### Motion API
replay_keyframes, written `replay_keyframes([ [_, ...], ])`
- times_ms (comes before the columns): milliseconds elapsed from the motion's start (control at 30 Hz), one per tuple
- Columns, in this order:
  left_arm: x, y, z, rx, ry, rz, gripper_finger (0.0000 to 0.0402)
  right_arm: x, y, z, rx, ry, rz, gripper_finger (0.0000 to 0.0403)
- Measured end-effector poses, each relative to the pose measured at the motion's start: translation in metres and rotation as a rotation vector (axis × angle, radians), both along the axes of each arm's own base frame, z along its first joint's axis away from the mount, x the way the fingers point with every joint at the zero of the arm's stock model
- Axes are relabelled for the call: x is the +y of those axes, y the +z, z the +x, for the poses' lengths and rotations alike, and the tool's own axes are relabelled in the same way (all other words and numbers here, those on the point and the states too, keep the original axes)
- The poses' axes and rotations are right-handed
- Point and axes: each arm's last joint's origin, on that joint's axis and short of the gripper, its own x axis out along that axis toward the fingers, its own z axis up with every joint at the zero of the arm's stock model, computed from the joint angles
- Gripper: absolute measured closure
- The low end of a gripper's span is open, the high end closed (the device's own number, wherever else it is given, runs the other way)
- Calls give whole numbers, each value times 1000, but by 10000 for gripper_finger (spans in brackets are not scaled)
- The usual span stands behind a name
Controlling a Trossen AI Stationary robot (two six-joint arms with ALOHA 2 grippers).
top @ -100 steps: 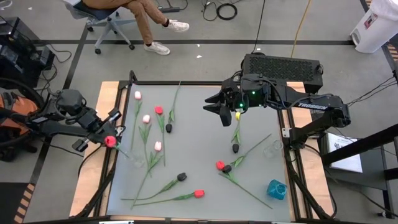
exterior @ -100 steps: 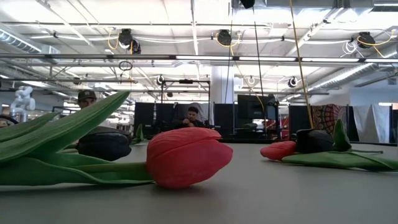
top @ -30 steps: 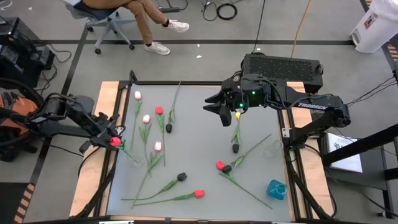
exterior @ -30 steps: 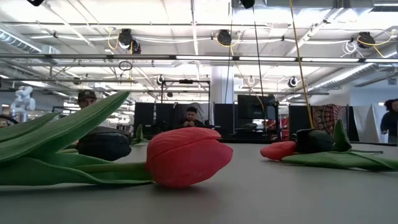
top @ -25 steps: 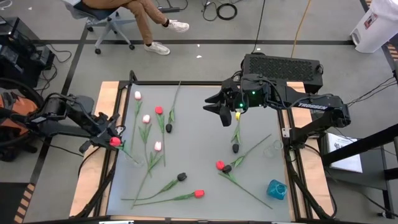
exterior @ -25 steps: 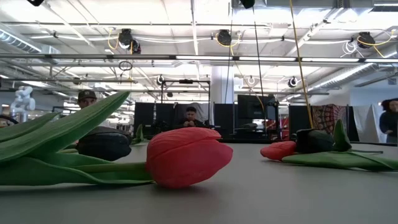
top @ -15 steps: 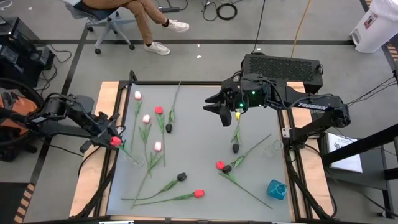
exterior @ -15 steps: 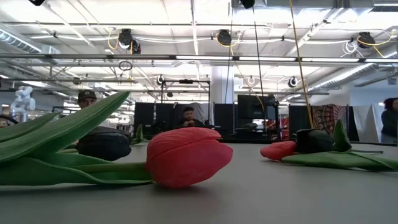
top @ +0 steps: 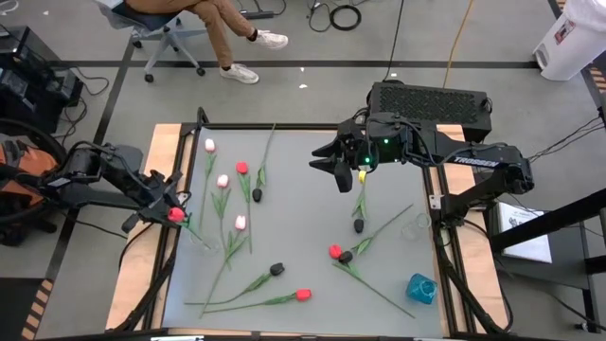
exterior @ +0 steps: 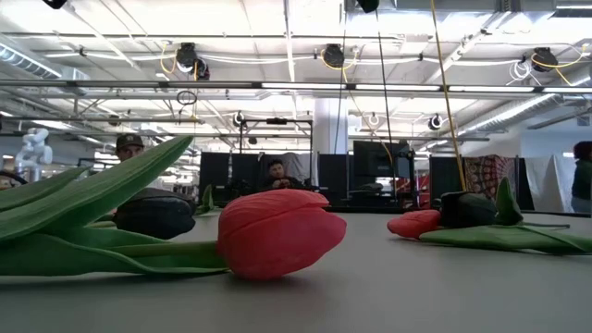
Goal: Sort flowers into vase by color
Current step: Put the top right red tulip into the left transparent vase
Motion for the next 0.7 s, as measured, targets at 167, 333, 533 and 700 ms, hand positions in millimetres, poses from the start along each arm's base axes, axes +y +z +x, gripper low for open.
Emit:
replay_keyframes([
  [167,0,1,0,-7,1,1,232,0,0,0,0,0,0,243],
  [333,0,2,1,-31,-8,14,228,0,0,0,0,0,0,243],
  [533,0,2,1,-35,-9,19,181,0,0,0,0,0,0,243],
  [700,0,2,1,-23,3,3,125,0,0,0,0,0,0,243],
])
